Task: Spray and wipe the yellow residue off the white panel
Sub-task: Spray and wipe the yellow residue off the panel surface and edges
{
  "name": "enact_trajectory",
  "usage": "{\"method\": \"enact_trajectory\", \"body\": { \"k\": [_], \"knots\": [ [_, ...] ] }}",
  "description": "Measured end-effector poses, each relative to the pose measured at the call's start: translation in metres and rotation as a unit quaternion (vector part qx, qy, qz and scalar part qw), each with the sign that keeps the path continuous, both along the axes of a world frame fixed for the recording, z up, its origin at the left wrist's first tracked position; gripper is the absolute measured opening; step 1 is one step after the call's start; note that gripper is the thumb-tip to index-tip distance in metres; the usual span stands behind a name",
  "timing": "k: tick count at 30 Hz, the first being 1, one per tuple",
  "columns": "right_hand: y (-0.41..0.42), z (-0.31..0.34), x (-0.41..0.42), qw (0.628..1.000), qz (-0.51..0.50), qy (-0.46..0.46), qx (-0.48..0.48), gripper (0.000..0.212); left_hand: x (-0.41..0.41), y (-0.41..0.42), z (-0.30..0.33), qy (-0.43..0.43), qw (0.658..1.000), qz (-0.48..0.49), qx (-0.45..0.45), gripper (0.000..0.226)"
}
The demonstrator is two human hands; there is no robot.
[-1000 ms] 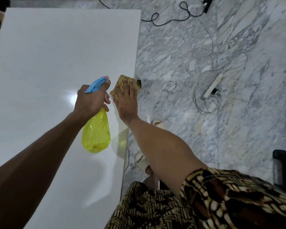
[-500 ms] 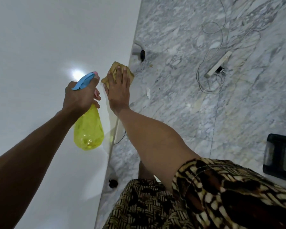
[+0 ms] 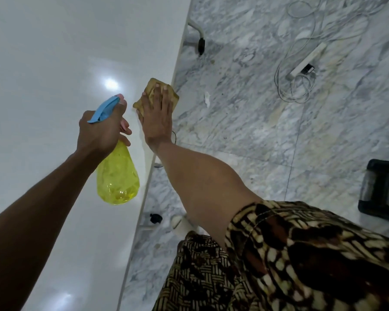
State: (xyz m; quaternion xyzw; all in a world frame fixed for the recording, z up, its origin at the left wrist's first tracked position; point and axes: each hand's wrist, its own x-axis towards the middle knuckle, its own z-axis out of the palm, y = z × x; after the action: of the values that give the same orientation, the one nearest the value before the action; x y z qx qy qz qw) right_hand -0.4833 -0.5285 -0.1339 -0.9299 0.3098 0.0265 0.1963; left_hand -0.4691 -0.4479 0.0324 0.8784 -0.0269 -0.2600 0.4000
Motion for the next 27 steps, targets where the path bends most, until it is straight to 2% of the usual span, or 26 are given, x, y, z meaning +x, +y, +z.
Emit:
{"method": "enact_trajectory", "body": {
  "k": [14,27],
  "knots": [
    [0.148,0.007,-0.088,0.999,-0.019,0.028,-0.027,0.057,-0.076,0.152,-0.003,-0.02,0.994,-0.1,-0.024,0.028],
    [0.269,0.0,-0.168,1.0,-0.012,-0.024,-0.002,0.056,-0.151,0.274,-0.012,-0.028,0.998,-0.049,0.011,0.031]
  ]
}}
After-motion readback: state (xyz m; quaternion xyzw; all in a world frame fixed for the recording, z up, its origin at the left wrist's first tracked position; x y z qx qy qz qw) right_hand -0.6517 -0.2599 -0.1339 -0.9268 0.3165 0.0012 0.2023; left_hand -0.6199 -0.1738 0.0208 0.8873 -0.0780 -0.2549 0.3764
